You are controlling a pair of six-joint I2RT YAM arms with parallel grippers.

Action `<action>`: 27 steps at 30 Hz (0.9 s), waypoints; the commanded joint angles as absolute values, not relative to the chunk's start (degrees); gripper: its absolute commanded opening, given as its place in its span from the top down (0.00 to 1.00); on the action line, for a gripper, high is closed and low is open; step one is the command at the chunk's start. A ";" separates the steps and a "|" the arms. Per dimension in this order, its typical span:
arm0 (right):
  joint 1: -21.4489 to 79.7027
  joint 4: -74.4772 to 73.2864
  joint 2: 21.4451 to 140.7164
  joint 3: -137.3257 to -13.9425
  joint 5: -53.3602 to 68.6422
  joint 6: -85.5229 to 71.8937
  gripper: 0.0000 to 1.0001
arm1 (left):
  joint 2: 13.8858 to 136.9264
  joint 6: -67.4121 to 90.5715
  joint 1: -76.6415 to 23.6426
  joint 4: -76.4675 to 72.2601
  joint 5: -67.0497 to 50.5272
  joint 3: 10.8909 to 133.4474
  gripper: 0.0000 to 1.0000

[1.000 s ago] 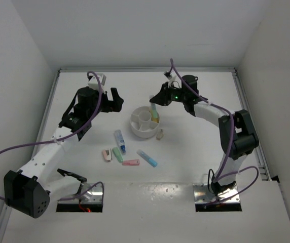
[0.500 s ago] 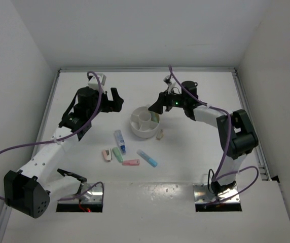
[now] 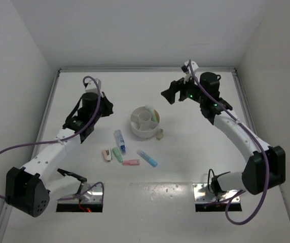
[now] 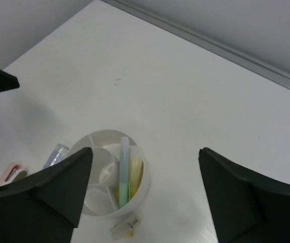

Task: Sort the stationery into containers
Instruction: Place the pen in the storage box, then pick up the stationery from the center of the board.

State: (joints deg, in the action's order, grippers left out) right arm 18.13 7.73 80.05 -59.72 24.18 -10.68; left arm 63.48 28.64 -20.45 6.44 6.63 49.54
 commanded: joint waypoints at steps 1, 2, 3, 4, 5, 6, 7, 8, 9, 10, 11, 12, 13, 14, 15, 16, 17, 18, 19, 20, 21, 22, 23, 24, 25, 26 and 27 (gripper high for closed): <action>17.14 -6.01 78.66 -59.76 18.06 -8.54 0.06 | 65.38 40.93 -22.84 8.16 13.00 46.93 0.88; 17.14 -8.41 78.66 -60.98 20.11 -7.74 0.09 | 67.74 43.92 -23.55 10.35 13.53 46.93 0.82; 17.14 -10.96 79.45 -61.69 21.43 -7.21 0.21 | 69.16 45.51 -24.42 11.59 15.71 46.24 0.70; 17.14 -12.81 79.45 -61.70 23.36 -7.21 0.47 | 70.74 47.01 -26.61 12.99 17.04 46.23 0.57; 17.14 -14.75 79.45 -62.40 22.77 -8.43 0.77 | 72.49 47.98 -27.67 14.14 18.44 46.23 0.51; 17.14 -15.29 79.45 -62.40 22.76 -8.44 0.94 | 75.73 50.42 -28.64 17.28 20.02 46.23 0.45; 17.14 -15.29 78.76 -62.40 21.46 -8.44 0.92 | 76.98 50.97 -29.61 17.31 21.61 46.23 0.36; 17.14 -15.29 77.62 -61.79 20.92 -8.44 0.86 | 77.95 52.37 -31.53 18.18 22.93 46.23 0.20; 17.14 -15.29 77.00 -61.00 20.92 -8.44 0.71 | 78.83 54.04 -32.51 18.19 23.81 45.71 0.13; 17.14 -15.29 76.99 -60.30 20.31 -8.44 0.70 | 80.14 55.18 -33.82 18.80 26.52 45.70 0.04; 17.14 -14.77 76.12 -60.29 20.30 -8.44 0.70 | 80.77 55.98 -33.84 18.81 27.06 45.70 0.04; 17.14 -14.77 75.50 -59.60 20.30 -8.44 0.70 | 81.55 56.68 -33.84 18.81 27.94 45.70 0.04; 17.14 -14.16 75.50 -59.59 20.30 -8.44 0.70 | 82.08 56.69 -33.84 18.81 28.47 45.70 0.04; 17.14 -14.15 75.50 -59.59 20.30 -8.44 0.70 | 82.87 57.39 -33.84 18.81 29.17 45.70 0.04; 17.14 -14.15 75.50 -59.59 19.78 -8.44 0.70 | 82.88 58.87 -33.84 19.50 29.79 45.70 0.07; 17.14 -14.15 75.50 -59.59 19.78 -8.44 0.70 | 82.88 59.84 -34.36 20.21 30.75 45.70 0.08; 17.14 -14.15 74.98 -59.59 19.78 -8.96 0.70 | 82.88 60.98 -34.37 20.21 30.76 45.70 0.13; 17.14 -14.15 74.97 -59.59 19.78 -8.96 0.70 | 83.40 61.69 -34.37 20.82 30.76 45.70 0.15; 17.14 -14.15 74.97 -59.59 19.78 -8.96 0.70 | 83.41 63.18 -34.37 20.83 30.76 45.18 0.18; 17.14 -14.15 74.36 -59.59 19.78 -8.96 0.70 | 84.10 63.19 -34.37 20.22 30.07 44.65 0.19; 17.14 -13.63 74.36 -59.07 19.25 -9.57 0.70 | 84.63 64.32 -34.37 19.08 29.19 44.04 0.23; 17.14 -13.62 74.36 -59.06 19.25 -9.58 0.70 | 85.68 64.34 -34.37 18.46 28.48 44.03 0.25; 17.14 -13.62 73.66 -59.06 19.25 -9.58 0.70 | 86.22 64.86 -34.37 18.46 27.87 43.51 0.29; 17.14 -13.62 73.65 -59.06 18.73 -9.58 0.70 | 86.83 64.86 -34.37 17.50 27.25 43.51 0.34; 17.14 -13.62 73.13 -59.06 18.72 -10.10 0.70 | 87.36 64.86 -34.37 16.88 27.25 43.51 0.37; 16.62 -13.62 73.13 -59.06 18.72 -10.11 0.70 | 88.32 64.86 -34.37 16.88 26.38 44.03 0.39; 16.61 -13.62 73.13 -59.06 18.02 -10.11 0.70 | 88.85 64.86 -34.37 16.88 25.85 44.03 0.40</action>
State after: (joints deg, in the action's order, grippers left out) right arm 16.97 -15.14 75.02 -59.02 19.46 -9.28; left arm 87.55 62.65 -33.85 18.74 27.27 44.03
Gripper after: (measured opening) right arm 0.295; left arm 0.607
